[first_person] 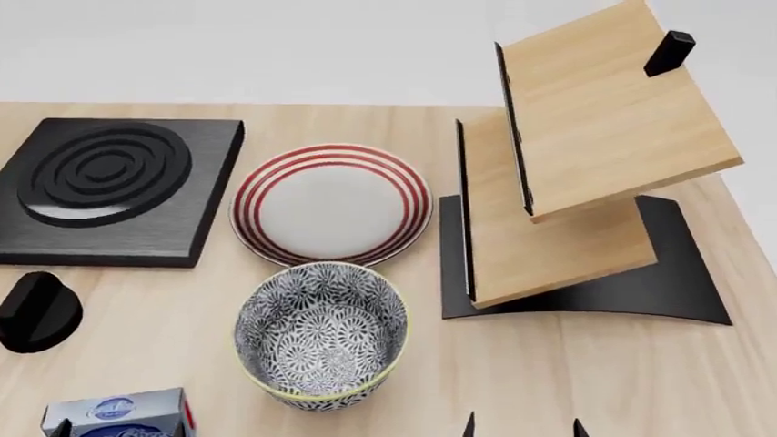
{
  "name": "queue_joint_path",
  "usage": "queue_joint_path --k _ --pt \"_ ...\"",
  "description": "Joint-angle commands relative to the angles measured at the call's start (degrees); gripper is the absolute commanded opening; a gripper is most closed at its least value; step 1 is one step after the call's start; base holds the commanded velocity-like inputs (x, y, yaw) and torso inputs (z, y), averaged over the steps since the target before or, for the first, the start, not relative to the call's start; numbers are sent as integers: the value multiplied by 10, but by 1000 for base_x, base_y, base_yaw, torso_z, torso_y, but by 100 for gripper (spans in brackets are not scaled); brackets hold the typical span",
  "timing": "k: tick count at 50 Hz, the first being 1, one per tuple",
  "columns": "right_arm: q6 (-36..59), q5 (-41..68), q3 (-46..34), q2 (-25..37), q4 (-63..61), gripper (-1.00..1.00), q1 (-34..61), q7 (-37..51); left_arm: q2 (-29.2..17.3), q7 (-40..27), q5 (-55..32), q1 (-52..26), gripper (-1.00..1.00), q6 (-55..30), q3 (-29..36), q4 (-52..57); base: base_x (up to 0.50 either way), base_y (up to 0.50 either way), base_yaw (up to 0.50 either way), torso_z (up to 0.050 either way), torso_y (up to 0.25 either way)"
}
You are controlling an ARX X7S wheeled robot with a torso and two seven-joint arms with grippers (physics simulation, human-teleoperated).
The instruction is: Pick up the cream cheese and put it in the bowl.
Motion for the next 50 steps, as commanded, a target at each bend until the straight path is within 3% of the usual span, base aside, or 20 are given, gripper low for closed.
queue_joint_path --k 1,50 --pt "5 3 -3 4 -9 100 0 3 -4 -5 -1 1 100 -2 2 7 160 39 0 0 0" --pt "-4 7 -15 14 -2 100 2 16 -13 -16 -5 -1 100 2 15 5 157 5 0 0 0"
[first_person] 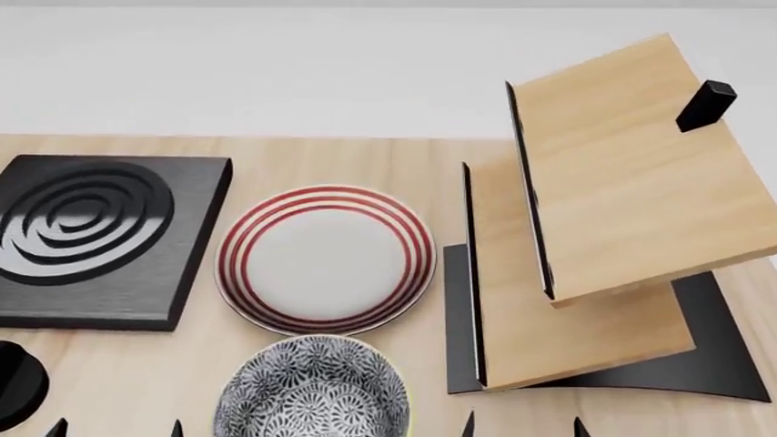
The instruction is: Pick up the cream cheese and put it in the bowl.
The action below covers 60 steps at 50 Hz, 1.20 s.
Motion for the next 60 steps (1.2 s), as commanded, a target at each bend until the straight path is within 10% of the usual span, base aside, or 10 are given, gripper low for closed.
queue_joint_path --k 1,60 --pt "-4 2 -2 2 5 100 0 2 -1 -1 -1 -2 100 3 4 -4 160 0 0 0 0" --pt "62 50 150 116 -243 100 -153 123 -18 -24 -1 6 100 -8 11 30 31 0 0 0 0"
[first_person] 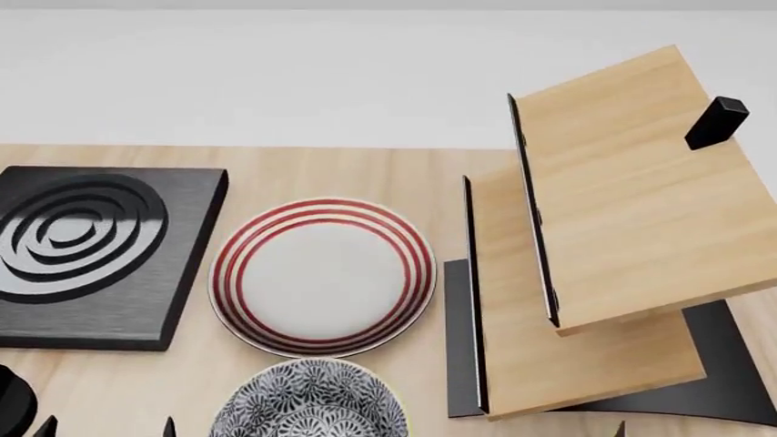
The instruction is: Pick up the cream cheese and put it in the bowl.
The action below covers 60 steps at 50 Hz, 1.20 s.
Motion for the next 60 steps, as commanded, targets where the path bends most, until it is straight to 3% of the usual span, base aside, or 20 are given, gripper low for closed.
queue_joint_path --k 1,18,28,60 --pt "23 12 44 26 -71 100 -38 33 -1 -2 -1 -2 100 0 2 -1 0 0 0 0 0" --pt "47 25 71 58 -158 100 -58 44 -5 -6 0 -2 100 -7 7 8 0 0 0 0 0" --pt "152 46 105 98 -259 100 -32 93 -8 -7 0 1 100 -8 11 19 0 0 0 0 0" --pt "156 72 116 103 -239 100 -4 89 -11 -15 -1 -3 100 -7 14 14 0 0 0 0 0"
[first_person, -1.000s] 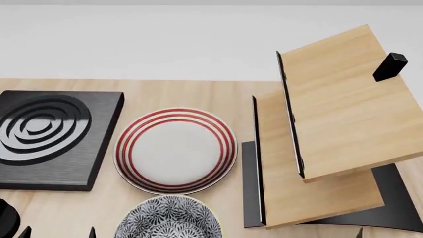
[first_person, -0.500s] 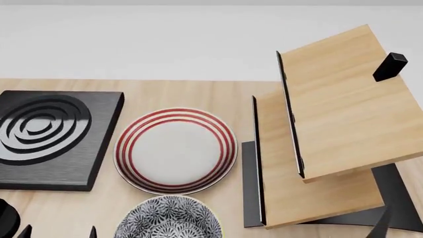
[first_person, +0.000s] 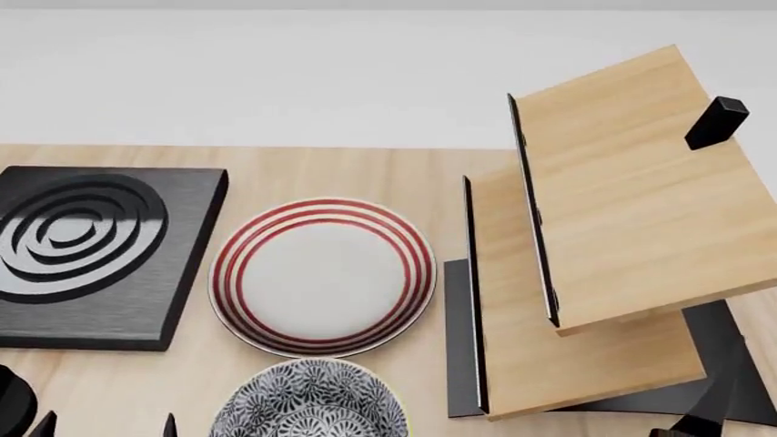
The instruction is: Pick up the cream cheese and put it in the bowl.
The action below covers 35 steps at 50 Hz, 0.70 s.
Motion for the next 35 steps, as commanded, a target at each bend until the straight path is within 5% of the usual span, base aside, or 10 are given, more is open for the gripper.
queue_joint_path --k 1,18,35 --pt "4 4 6 7 -7 100 1 0 1 -1 -1 -2 100 3 2 -7 0 0 0 0 0" --pt "-11 4 5 -2 2 100 -7 0 -6 -8 -1 2 100 -4 3 13 0 0 0 0 0" --pt "-5 11 3 -1 6 100 0 0 -89 -25 -41 32 100 -187 -11 241 0 0 0 0 0"
